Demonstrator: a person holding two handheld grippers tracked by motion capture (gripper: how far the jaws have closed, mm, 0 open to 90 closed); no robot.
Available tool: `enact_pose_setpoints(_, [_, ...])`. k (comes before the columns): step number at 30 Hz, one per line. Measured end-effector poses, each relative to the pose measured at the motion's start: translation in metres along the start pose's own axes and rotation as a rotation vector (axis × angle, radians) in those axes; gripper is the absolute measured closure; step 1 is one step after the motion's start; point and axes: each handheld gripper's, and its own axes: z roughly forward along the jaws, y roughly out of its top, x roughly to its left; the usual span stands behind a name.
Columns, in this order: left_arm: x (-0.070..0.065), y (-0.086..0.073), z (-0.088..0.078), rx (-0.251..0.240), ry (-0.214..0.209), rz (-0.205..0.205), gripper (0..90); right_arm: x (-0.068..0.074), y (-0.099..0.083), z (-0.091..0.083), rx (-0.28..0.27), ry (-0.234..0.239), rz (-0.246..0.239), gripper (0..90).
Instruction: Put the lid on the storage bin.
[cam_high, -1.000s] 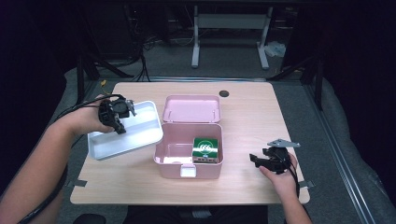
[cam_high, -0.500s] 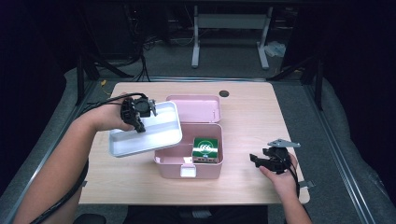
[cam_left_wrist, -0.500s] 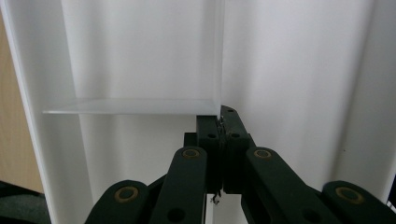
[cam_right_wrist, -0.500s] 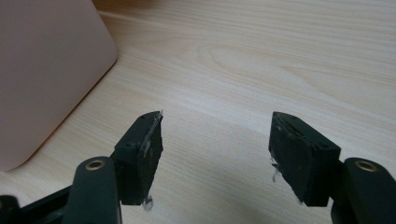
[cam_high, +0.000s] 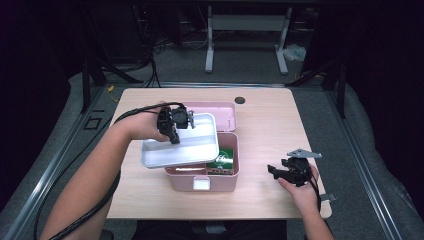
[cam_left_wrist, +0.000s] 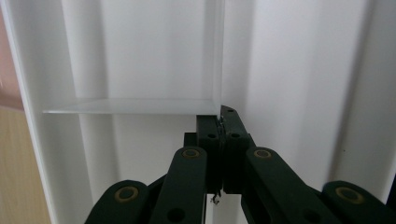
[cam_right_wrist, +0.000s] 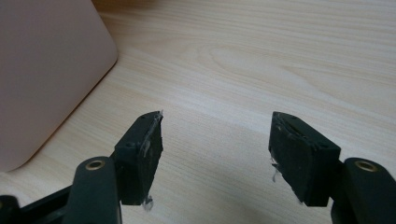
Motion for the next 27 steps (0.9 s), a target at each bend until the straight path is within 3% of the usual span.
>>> enact_pose_setpoints(6, [-0.003, 0.026, 0.006, 0.009, -0.009, 0.043, 89.2, 0.000, 0.000, 0.000, -0.007, 0.002, 0.000, 34.3])
enact_pose_setpoints(14, [-0.007, 0.051, 0.014, -0.014, -0.023, 0.083, 89.2, -0.001, 0.000, -0.001, -0.011, 0.007, 0.004, 34.3])
enact_pose_setpoints(27, [-0.009, 0.063, 0.029, 0.004, -0.039, 0.115, 89.2, -0.001, 0.000, -0.001, -0.014, 0.012, 0.010, 34.3])
